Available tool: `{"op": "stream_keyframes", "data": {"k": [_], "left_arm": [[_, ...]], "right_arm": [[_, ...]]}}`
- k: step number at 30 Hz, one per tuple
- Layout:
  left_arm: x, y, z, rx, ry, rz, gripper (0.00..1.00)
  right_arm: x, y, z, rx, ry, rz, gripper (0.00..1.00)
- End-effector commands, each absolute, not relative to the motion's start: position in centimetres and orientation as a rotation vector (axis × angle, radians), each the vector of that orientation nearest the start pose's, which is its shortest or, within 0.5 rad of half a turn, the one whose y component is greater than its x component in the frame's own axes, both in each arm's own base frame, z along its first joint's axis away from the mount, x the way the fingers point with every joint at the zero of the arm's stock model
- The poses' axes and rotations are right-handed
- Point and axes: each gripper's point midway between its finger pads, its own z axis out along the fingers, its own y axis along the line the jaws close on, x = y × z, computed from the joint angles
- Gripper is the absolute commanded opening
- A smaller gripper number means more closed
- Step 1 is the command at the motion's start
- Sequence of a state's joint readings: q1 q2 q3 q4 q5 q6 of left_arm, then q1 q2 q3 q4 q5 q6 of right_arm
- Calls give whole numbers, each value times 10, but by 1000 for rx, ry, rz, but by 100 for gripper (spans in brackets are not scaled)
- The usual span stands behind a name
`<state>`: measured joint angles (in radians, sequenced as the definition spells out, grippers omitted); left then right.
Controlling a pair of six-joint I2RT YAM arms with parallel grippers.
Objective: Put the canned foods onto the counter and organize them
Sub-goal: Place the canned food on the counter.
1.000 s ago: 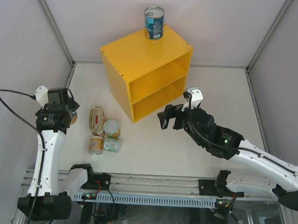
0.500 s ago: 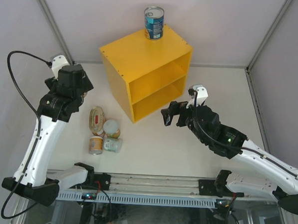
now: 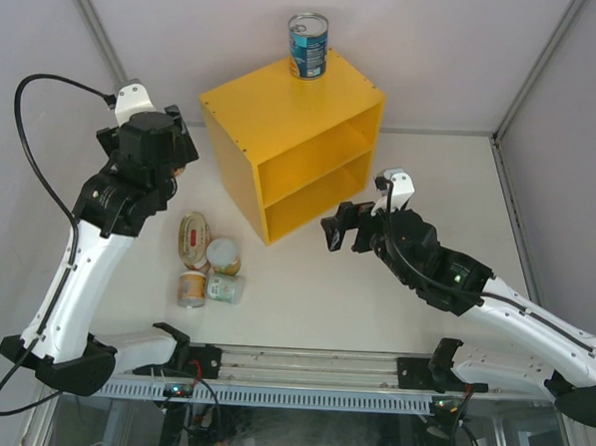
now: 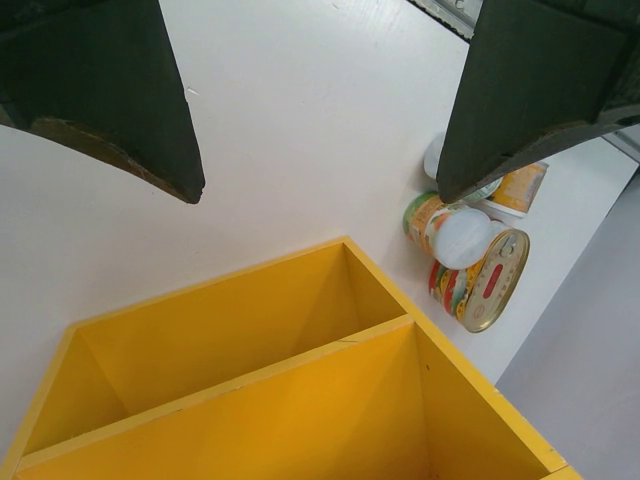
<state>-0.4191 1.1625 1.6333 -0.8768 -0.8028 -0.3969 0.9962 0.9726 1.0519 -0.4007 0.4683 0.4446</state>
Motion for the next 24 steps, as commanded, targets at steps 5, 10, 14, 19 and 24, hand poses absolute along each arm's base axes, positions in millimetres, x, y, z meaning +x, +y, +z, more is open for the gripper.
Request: {"op": "stream_keyframes", "data": {"k": [5, 10, 14, 19, 24], "left_arm": [[304, -18, 511, -549, 1467, 33, 0], [306, -34, 534, -514, 1441, -27, 0], [309, -45, 551, -490, 1419, -68, 0], [315, -65, 568, -435, 1407, -115, 0], [326, -90, 578, -364, 1408, -187, 0]], "right_arm": [[236, 238, 319, -190, 1831, 563, 99], [238, 239, 324, -192, 1821, 559, 99], [240, 239, 329, -194, 1813, 556, 99], [243, 237, 336, -187, 1800, 549, 99], [245, 234, 343, -177, 1787, 543, 99]]}}
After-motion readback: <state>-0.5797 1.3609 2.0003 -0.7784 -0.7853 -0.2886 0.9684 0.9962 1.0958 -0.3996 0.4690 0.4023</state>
